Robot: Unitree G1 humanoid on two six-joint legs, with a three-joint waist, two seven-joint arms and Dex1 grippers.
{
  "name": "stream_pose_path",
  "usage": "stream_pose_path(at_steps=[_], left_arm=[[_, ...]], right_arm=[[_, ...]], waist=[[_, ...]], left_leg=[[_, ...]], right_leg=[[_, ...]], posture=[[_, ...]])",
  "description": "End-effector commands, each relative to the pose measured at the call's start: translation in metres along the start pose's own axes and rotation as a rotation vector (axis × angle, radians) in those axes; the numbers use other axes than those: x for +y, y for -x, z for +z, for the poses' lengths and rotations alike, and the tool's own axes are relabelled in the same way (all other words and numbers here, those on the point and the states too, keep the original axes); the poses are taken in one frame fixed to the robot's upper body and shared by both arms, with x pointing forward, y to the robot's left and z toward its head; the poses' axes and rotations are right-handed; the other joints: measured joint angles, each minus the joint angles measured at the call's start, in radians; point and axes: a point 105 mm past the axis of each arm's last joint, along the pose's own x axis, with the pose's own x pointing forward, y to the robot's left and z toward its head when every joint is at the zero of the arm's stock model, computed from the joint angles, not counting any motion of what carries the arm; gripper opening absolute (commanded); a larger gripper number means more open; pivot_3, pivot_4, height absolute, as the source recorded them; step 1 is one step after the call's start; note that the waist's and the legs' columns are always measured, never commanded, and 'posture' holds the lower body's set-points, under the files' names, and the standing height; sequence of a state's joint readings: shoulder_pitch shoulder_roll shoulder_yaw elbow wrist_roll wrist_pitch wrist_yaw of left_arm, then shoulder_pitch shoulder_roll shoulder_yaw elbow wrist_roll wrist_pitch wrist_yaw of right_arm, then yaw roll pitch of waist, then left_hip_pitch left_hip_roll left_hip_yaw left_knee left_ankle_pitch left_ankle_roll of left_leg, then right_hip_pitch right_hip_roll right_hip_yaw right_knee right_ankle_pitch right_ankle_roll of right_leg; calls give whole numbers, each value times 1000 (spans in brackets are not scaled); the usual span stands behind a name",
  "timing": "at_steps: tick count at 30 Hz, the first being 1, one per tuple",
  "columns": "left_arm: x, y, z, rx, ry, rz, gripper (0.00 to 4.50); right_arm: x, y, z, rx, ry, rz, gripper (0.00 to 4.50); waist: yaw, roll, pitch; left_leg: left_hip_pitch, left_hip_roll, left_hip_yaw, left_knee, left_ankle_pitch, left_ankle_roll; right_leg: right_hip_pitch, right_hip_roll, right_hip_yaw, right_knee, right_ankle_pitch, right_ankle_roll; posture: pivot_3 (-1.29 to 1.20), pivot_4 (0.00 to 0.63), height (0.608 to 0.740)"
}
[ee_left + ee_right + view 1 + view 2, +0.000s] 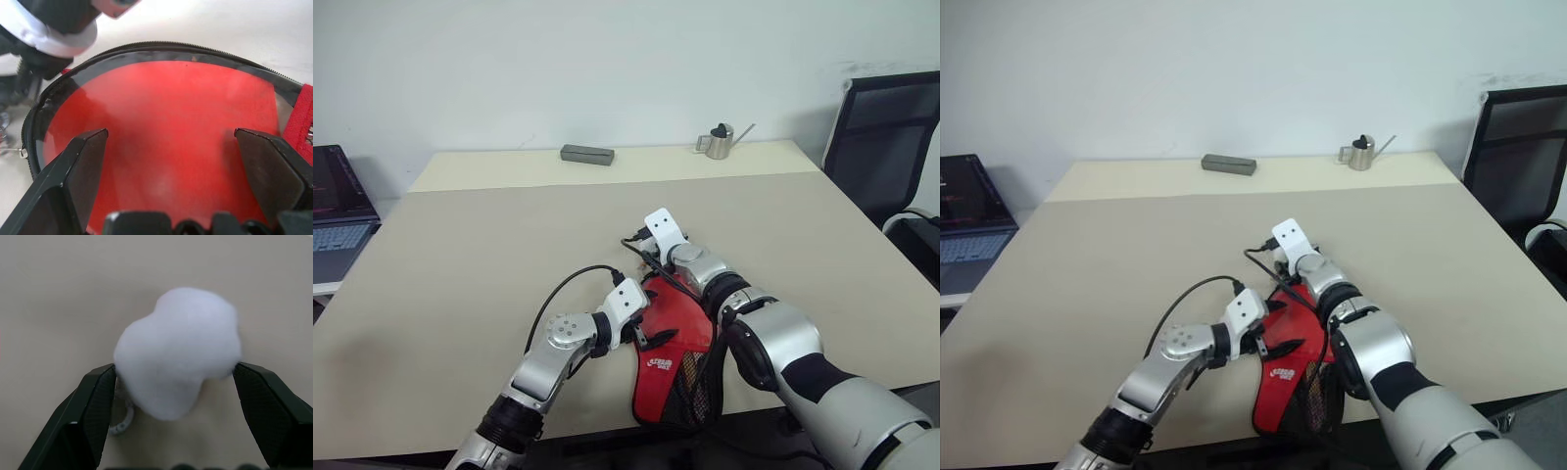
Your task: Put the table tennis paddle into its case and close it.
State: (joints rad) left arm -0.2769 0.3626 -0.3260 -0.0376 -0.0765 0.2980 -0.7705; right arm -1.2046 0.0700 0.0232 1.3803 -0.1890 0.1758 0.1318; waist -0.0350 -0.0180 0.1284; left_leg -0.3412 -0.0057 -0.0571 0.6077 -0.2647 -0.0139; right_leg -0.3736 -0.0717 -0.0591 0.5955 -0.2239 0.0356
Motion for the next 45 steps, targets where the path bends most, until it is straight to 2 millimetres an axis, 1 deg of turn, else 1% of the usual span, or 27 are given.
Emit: stream_pose_path(at_steps=[1, 7, 9, 11, 16, 19, 22, 25, 26, 30, 33, 35, 37, 40, 45], left_arm=[[-1, 7, -15, 65, 12, 11, 4500], [-1, 8, -19, 76, 13, 10, 4500], [-1, 8, -19, 79, 14, 8, 4500], [-1, 9, -21, 82, 18, 6, 4500], [-1, 7, -24, 84, 44, 2, 4500], [0, 1, -20, 68, 44, 15, 4500], [2, -5, -11, 28, 44, 25, 4500], [-1, -11, 4, -39, 46, -10, 4500], [-1, -12, 6, -48, 41, -24, 4500], [-4, -16, 17, -77, -22, -82, 4500], [-9, -24, 28, -97, -90, -128, 4500], [-12, -28, 31, -99, -119, -149, 4500], [-14, -34, 26, -76, -144, -167, 4500], [-19, -37, 7, -12, -164, -189, 4500], [-22, -32, -23, 68, -153, -204, 4500]], right_arm=[[-2, 1, 13, -40, 14, -18, 3044], [-6, 1, 13, -43, -2, -29, 989], [-11, 2, 14, -45, -5, -36, 403], [-17, 3, 15, -46, -9, -40, 17], [-35, 7, 23, -62, -25, -40, 6], [-44, 10, 23, -63, -56, -27, 6], [-50, 12, 20, -56, -82, -14, 6], [-57, 14, 10, -34, -106, -6, 6], [-59, 14, 8, -28, -108, -5, 6], [-64, 15, 2, -14, -118, -10, 6], [-66, 16, 0, -9, -121, -13, 6], [-66, 16, 0, -7, -121, -12, 6], [-65, 16, 0, -7, -122, -12, 6], [-65, 16, -1, -5, -127, -13, 6], [-66, 15, -4, 1, -137, -16, 6]], waist=[[0, 0, 0], [0, 0, 0], [0, 0, 0], [0, 0, 0], [1, 0, 0], [1, 0, 0], [3, 0, 0], [3, -1, 0], [4, -2, -1], [6, -1, 0], [6, 0, 1], [6, 0, 1], [6, -1, 1], [6, -1, 1], [6, -2, -1]], left_leg=[[0, 0, 0, 0, 0, 0], [0, 0, 0, 0, 0, 0], [0, 0, 0, 0, 0, 0], [0, 0, 0, 0, 0, 0], [0, 0, 0, 0, 0, 0], [0, 0, 0, 0, 0, 0], [0, 0, 0, 0, 0, 0], [0, -1, 0, 0, 0, 0], [-1, -1, 0, 0, 0, 0], [-3, -2, 0, 1, 0, 0], [-4, -2, 1, 1, 0, 0], [-4, -2, 0, 1, 0, 0], [-4, -2, 1, 1, 0, 0], [-4, -2, 1, 1, 0, 0], [-3, -2, 1, 1, 0, 0]], right_leg=[[0, 0, 0, 0, 0, 0], [0, 0, 0, 0, 0, 0], [0, 0, 0, 0, 0, 0], [0, 0, 0, 0, 0, 0], [0, 0, 0, 0, 0, 0], [0, 0, 0, 0, -1, 0], [1, 0, 0, 0, 0, 0], [1, 0, 1, 0, 0, 0], [1, 0, 1, -1, 0, 0], [0, 0, 0, -1, 0, 0], [0, 0, 0, -1, 0, 0], [0, 0, 0, -2, 0, 0], [0, 0, 0, -2, 0, 0], [0, 0, 0, -2, 0, 0], [1, 0, 0, -1, 0, 0]], posture=[[0, 150, 740], [0, 150, 740], [0, 150, 740], [0, 150, 740], [0, 150, 740], [0, 150, 740], [0, 150, 740], [0, 150, 740], [0, 150, 740], [0, 150, 740], [0, 150, 740], [0, 150, 740], [0, 150, 740], [0, 150, 740], [0, 150, 740]])
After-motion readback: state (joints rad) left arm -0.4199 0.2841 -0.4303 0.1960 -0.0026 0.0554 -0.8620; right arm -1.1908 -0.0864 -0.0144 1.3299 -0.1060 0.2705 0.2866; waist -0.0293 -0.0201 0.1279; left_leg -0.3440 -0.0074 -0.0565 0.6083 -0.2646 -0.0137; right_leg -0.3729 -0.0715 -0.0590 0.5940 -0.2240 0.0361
